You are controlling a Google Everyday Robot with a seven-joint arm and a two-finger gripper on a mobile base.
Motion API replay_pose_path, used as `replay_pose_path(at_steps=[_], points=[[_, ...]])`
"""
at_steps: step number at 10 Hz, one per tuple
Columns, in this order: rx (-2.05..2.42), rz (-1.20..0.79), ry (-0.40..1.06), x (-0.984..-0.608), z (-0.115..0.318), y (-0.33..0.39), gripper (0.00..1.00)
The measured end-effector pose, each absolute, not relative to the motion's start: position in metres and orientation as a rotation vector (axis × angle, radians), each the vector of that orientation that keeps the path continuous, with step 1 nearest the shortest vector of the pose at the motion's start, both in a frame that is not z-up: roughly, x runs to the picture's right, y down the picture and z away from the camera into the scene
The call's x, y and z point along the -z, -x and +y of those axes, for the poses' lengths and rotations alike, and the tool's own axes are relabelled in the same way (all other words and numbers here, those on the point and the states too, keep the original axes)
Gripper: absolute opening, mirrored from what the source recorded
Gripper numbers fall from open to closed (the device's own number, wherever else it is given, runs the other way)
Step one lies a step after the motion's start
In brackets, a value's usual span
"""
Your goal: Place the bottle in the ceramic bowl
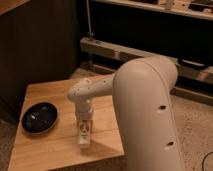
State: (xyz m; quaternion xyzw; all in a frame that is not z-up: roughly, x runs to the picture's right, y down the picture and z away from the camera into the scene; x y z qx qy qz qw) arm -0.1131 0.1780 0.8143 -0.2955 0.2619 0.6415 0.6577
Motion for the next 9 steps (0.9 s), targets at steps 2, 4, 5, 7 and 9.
replay_pose_path(at_steps=[2,4,5,7,9], points=[[-1.547,0.596,0.625,-0.816,0.145,0.107,0.0],[-1.623,0.584,0.607,-0.816,0.12,0.124,0.0],[-1.65,0.58,0.599,-0.817,0.112,0.129,0.0],[-1.684,0.563,0.589,-0.818,0.094,0.15,0.0],[-1.707,0.555,0.587,-0.821,0.078,0.172,0.0]])
